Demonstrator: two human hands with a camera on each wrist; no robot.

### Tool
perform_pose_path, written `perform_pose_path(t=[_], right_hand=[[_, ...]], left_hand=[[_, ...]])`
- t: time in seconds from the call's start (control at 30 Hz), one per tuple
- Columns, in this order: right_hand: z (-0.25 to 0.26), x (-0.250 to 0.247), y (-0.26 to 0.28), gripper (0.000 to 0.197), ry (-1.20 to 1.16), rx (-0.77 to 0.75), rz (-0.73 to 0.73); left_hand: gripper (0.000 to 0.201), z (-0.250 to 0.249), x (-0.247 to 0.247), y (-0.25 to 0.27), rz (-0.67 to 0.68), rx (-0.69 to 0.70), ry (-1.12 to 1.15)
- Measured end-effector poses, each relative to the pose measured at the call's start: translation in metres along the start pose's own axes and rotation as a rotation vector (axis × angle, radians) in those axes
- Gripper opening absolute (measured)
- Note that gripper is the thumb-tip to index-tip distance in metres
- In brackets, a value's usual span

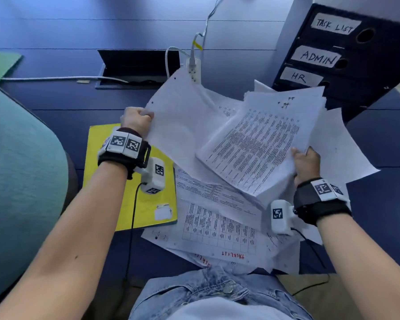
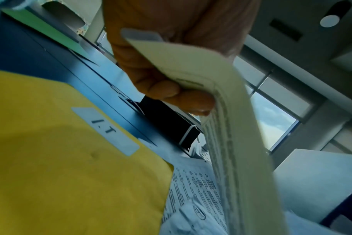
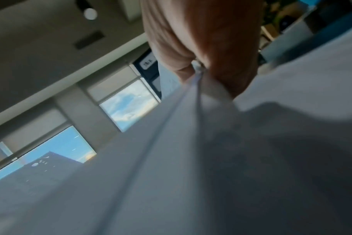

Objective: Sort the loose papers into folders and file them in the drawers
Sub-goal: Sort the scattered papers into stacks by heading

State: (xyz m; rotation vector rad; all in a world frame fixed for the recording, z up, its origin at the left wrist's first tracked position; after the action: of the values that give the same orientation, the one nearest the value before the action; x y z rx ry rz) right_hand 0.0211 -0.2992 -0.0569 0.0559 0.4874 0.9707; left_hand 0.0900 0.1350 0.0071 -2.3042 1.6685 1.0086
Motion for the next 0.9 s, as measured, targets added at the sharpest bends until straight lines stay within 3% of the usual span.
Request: perform_pose_path(t=[0.13,0.23,0.3,0.37,0.47,0.6,0.7,0.73,0.8,0.9], right_hand=[[0.061,-0.011,0.014,0.036,0.213,-0.283,-0.138],[0.119,0.001,0.051,0.056,0.192,-0.633,-0.171],[0.148,0.013,0.077,0.065,0.201,-0.872,-0.173],[0.164,0.028,0.096,0.058,0.276,-1.031,-0.143],[0.169,0.053,0.120,0.038,0.375,-1.113,-0.057],[0.157,0.078,0.135,0.042,0.348,-0.979,0.131],[0.152,0.078,0.125,0.019,0.269,-0.866,0.071],[0.152,0.074,0.119,0.025,0.221,-0.813,0.047],[0.141,0.070,0.101,0.031,0.031,-0.585,0.130],[0.120,0.059,0.073,0.036,-0.152,-0.321,0.223]], left_hand=[[0.032,-0.008,-0.003,0.001,0.068,0.044,0.036],[0.059,-0.048,0.000,0.017,0.113,0.186,0.205],[0.060,-0.080,0.007,0.034,0.209,0.251,0.336],[0.055,-0.109,0.017,0.050,0.309,0.299,0.379],[0.040,-0.139,0.034,0.063,0.364,0.329,0.398],[0.028,-0.165,0.047,0.085,0.380,0.351,0.488],[0.024,-0.175,0.055,0.096,0.412,0.357,0.537],[0.019,-0.177,0.056,0.098,0.422,0.354,0.559],[0.007,-0.174,0.050,0.096,0.400,0.358,0.610],[0.033,-0.144,0.031,0.065,0.229,0.335,0.621]])
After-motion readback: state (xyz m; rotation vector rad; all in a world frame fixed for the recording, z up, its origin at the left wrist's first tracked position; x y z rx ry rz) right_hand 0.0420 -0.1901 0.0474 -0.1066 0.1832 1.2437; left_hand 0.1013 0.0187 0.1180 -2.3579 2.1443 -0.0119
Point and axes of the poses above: each hand's wrist, its own y-axis away from the middle knuckle, its own x-axis out of the palm, z = x × y, the point moved 9 cm from there along -y, towards the middle knuckle, and after that the axes turned 7 degrees about y, right-handed, at the moved point
